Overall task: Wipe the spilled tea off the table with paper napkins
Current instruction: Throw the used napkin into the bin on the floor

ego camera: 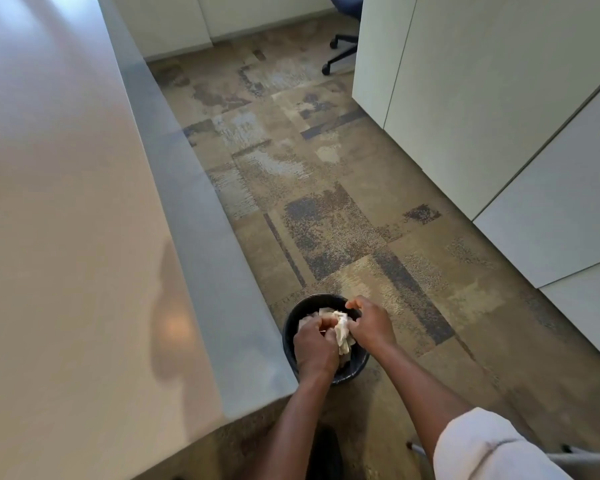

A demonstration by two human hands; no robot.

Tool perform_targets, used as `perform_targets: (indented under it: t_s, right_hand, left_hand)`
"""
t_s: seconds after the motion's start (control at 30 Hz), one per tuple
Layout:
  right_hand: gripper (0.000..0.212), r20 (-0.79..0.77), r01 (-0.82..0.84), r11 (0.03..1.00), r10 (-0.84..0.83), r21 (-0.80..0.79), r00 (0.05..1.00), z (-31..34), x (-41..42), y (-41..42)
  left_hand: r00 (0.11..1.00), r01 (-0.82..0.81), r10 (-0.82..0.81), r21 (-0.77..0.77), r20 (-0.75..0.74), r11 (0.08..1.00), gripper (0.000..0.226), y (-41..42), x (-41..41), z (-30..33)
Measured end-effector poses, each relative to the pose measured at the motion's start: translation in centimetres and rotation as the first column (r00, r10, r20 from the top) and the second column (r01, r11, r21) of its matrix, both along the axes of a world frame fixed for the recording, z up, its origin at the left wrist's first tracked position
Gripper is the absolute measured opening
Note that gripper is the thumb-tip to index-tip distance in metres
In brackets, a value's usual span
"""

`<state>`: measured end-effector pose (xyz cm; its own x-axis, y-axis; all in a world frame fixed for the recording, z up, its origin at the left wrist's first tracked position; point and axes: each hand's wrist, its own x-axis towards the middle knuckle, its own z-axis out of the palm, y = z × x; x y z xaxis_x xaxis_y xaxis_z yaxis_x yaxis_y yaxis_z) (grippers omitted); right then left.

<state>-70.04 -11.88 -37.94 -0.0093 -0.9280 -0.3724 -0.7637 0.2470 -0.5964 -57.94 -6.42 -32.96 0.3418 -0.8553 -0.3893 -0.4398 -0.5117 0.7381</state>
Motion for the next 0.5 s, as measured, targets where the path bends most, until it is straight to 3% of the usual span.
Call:
perform_targets:
  t_s: [0.27, 0.5]
  right_hand:
    - [0.017, 0.003, 0.029, 1.0, -0.029, 0.006, 1.0, -0.5, -1.1, 0.5]
    - [0.012, 0.045, 0.03, 0.997, -0.027, -0.071, 0.999, 3.8, -0.9, 0.0]
  left_hand:
    - [1.0, -0.016, 0.014, 0.082, 0.028, 0.997, 0.019, 2.1, 0.7, -1.9]
    - [0.999, 0.013, -0.011, -0.053, 0.039, 0.999, 0.023, 0.6, -0.8, 2.1]
